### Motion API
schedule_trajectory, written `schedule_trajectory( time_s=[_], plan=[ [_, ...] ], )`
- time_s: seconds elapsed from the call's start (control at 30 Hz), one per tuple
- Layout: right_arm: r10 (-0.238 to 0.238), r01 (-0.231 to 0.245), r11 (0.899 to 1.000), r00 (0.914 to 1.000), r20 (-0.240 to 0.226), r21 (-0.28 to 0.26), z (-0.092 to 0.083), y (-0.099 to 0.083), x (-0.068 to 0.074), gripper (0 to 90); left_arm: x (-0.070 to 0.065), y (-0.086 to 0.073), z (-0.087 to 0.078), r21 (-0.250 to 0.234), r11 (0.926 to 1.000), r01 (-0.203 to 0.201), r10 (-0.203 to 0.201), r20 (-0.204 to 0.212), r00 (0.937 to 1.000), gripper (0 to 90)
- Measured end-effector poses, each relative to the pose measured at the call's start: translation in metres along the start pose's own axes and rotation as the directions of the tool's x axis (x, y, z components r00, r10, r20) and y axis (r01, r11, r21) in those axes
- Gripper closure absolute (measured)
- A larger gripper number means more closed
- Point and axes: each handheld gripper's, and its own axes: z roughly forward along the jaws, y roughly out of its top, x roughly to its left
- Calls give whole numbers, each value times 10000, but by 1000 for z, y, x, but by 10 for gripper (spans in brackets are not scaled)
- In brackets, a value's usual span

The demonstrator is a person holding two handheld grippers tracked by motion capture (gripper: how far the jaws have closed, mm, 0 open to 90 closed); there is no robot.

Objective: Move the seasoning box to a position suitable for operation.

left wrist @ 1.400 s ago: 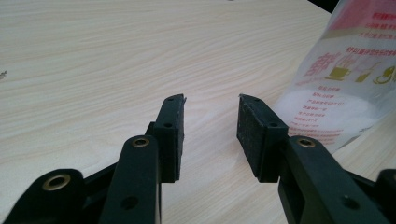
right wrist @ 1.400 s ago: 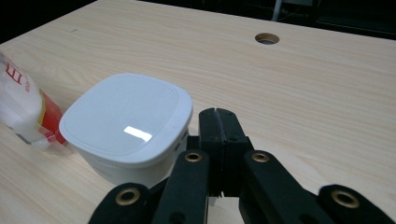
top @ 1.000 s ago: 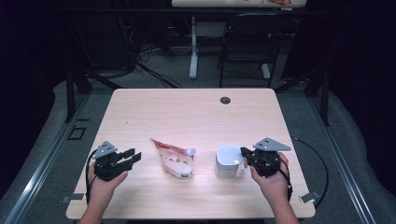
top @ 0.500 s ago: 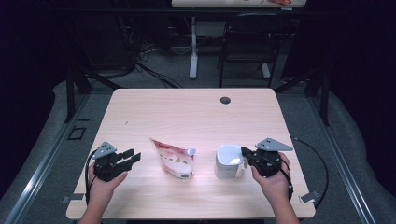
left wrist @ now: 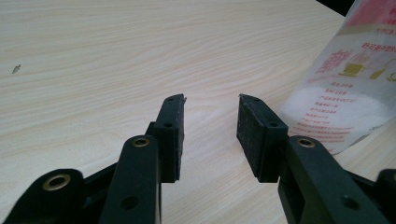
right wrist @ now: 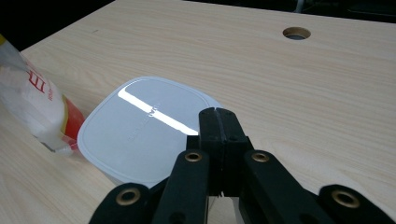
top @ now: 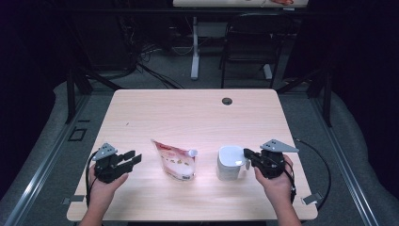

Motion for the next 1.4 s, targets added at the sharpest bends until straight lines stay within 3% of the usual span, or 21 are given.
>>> schedule_trajectory(
  time_s=[0.13,0.43,0.67,0.93,1.4],
  plan=[
    [449,-450,9990,9987,-223,-26,0,-1,-4,900,0,0,0,23,10000,-27,27,-4,10000,621],
    [969,-972,9953,9938,-544,-30,0,-2,-10,900,0,-1,1,45,10000,6,-6,-49,10000,621],
    [1483,-1495,9887,9856,-818,-93,1,-3,-14,900,0,0,0,60,10000,-24,25,-57,10000,621],
    [1635,-1647,9863,9827,-870,-59,1,-4,-17,900,0,-1,1,64,10000,-24,25,-62,10000,621],
    [2156,-2183,9758,9691,-1194,-92,1,-7,-22,900,0,-1,1,66,10000,-20,20,-53,10000,621]
  ],
)
